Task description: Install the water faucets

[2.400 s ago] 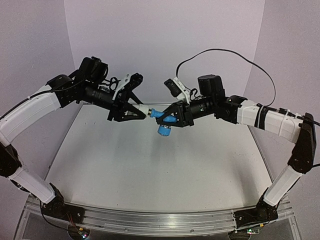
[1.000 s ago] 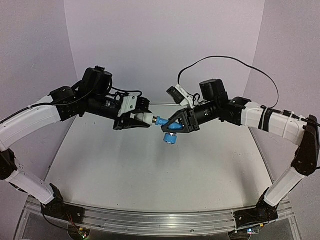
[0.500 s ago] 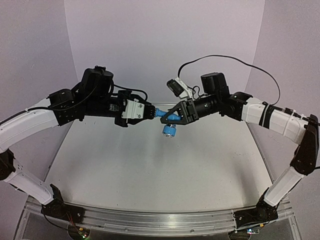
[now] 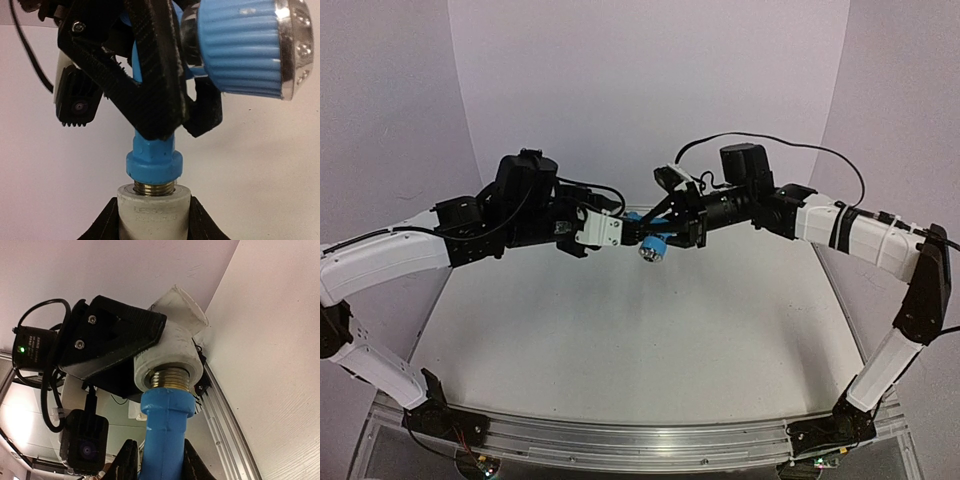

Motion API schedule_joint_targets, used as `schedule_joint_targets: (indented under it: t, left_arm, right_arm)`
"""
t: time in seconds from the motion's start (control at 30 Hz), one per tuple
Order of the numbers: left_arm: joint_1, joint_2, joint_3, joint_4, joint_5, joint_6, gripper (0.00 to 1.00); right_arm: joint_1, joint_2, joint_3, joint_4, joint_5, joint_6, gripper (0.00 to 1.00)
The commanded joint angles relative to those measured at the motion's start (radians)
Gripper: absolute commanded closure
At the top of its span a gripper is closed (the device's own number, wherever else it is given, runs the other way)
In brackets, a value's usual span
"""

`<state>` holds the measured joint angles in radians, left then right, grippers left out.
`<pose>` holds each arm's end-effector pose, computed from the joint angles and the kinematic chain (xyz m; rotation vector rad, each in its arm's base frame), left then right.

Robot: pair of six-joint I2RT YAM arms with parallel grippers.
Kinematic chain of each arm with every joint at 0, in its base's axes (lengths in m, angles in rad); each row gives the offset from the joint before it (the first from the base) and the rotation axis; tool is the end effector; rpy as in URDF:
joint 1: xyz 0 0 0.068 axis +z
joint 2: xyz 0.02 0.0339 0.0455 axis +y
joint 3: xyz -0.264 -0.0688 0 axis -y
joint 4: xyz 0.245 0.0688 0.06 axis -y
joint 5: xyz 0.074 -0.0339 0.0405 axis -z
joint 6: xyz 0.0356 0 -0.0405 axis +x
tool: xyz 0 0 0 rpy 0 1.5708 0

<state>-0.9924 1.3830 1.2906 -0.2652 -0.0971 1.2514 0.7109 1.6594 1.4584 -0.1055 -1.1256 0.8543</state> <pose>0.1793 -0.2683 0.3717 1.7147 0.8984 0.2666 0.2674 0.2727 0.3594 -0.8084 2.1403 2.0016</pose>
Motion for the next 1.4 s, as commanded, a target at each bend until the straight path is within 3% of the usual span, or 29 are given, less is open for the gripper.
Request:
schedule_joint_targets:
  t: [0.0,0.13,0.5,0.9,1.03,1.23,1.3,1.37]
  left_arm:
    - [-0.041,0.011,-0.110,0.202,0.162,-0.018,1.00]
    - [-0.042,0.012,-0.141,0.288,0.176,-0.045,1.00]
    - [-0.040,-0.057,-0.296,0.483,0.153,-0.202,1.00]
    - [-0.006,-0.130,-0.365,0.493,0.170,-0.358,1.00]
    - [0.003,-0.148,-0.396,0.506,0.168,-0.385,1.00]
    - [0.060,-0.182,-0.418,0.501,0.207,-0.523,1.00]
    - [0.107,-0.204,-0.417,0.472,0.294,-0.647,1.00]
    - [0.165,-0.213,-0.401,0.406,0.422,-0.807,1.00]
  right_arm:
    - [0.042,-0.001,0.015,0.634,-0.092,0.333,1.00]
    - [0.042,0.014,-0.008,0.799,-0.067,0.528,1.00]
    - [0.026,-0.013,-0.135,0.864,0.036,0.711,1.00]
    - [-0.007,-0.036,-0.186,0.884,0.008,0.669,0.97]
    - [-0.013,-0.042,-0.184,0.883,-0.006,0.631,0.87]
    - [-0.030,-0.063,-0.210,0.835,-0.069,0.483,1.00]
    - [-0.049,-0.094,-0.226,0.720,-0.073,0.337,1.00]
    - [-0.075,-0.134,-0.199,0.329,0.004,-0.009,1.00]
